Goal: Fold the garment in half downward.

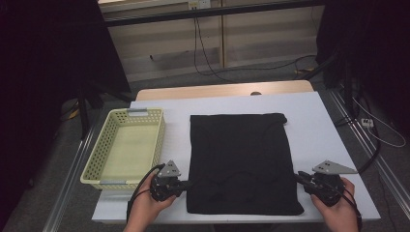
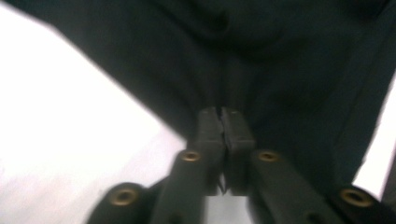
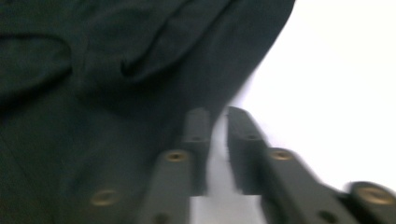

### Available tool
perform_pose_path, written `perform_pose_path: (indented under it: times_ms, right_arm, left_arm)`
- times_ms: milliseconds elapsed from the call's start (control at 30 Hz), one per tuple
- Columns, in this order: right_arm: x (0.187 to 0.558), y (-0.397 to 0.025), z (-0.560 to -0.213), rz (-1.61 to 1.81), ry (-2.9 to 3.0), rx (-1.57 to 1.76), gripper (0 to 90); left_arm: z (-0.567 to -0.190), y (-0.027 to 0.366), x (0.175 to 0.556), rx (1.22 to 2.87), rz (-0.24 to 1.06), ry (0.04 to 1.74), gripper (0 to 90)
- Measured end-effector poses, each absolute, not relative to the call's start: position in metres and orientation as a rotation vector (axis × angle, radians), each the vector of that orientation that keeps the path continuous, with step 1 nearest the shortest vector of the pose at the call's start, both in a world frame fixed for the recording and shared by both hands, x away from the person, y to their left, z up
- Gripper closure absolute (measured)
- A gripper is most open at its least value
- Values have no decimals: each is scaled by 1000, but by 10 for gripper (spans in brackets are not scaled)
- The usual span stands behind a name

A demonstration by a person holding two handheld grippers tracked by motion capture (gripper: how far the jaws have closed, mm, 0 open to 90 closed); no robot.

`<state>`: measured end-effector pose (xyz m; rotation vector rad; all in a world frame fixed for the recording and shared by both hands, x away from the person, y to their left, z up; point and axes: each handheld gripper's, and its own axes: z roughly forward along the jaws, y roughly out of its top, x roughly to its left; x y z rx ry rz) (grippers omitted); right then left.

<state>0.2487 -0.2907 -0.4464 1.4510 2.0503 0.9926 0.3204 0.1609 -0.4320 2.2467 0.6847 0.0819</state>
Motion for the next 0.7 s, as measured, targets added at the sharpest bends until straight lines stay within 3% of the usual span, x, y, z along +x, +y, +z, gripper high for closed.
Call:
perform_pose_path:
  times_ms: [100,200,267,433,700]
  right_arm:
    - [252,-284,-442,1039,2050,1421,688]
    - [256,-275,-439,1043,2065,1392,593]
    - [260,-270,-439,1067,2077,1385,537]
    - [269,-262,-437,1114,2078,1356,455]
    - [283,-248,-435,1163,2122,1308,447]
  left_arm:
    - [-427,157,322,2198,77,674,647]
    - [-422,153,325,2171,94,669,561]
    - [-420,149,330,2161,114,675,441]
    - [-418,138,339,2145,126,676,347]
    - [-420,115,358,2173,132,663,281]
